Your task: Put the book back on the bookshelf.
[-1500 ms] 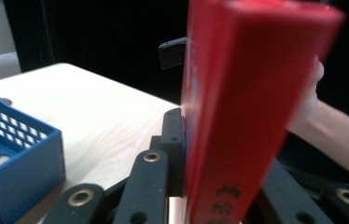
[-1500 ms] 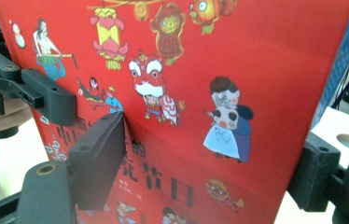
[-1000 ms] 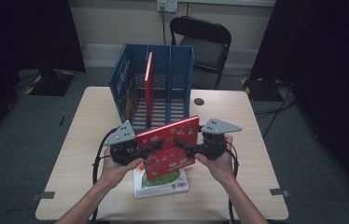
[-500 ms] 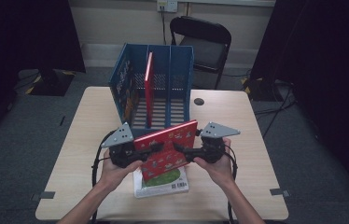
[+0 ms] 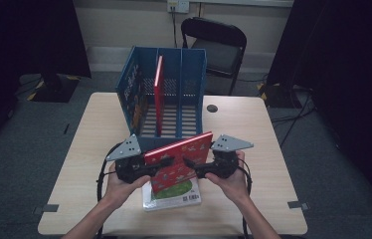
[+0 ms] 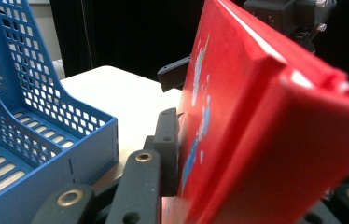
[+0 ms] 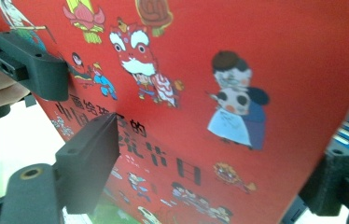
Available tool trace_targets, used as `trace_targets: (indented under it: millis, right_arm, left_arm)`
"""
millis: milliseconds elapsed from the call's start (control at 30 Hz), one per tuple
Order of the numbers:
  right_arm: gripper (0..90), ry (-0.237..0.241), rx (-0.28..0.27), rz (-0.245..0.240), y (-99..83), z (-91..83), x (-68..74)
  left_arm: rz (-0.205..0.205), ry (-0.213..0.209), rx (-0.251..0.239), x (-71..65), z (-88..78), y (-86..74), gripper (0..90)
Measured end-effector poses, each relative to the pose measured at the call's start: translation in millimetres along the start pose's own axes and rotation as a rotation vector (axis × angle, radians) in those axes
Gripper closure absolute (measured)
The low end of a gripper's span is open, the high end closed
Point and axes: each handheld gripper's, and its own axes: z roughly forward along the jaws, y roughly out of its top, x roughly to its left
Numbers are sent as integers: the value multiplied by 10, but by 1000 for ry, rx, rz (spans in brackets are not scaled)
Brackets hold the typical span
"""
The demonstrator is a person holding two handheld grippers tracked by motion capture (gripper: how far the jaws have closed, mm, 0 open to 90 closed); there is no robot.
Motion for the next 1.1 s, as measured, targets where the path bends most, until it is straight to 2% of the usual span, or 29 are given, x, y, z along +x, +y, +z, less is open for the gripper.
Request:
trace_targets:
  millis: [167,267,433,500,700,867,1100]
  right_arm:
    - [142,-2,1,-7,7,23,20]
    - [142,-6,-3,-15,3,23,33]
    - [146,-4,-7,-20,-1,21,34]
    - [146,-8,-7,-17,0,24,36]
    - [146,-7,-7,-15,-1,22,34]
    - [146,-6,-6,-12,-1,22,32]
    - [147,-2,-7,-8,0,26,26]
  left_arm:
    - [7,19,9,-45,-29,1,741]
    - [-8,-11,-11,-25,-61,-3,721]
    - [-4,-22,-16,-38,-76,23,617]
    - [-8,-11,4,-41,-59,33,564]
    - [-12,5,4,-45,-50,43,474]
    - [-4,-8,-10,-58,-127,137,422]
    - [3,-19,-35,-3,-307,278,377]
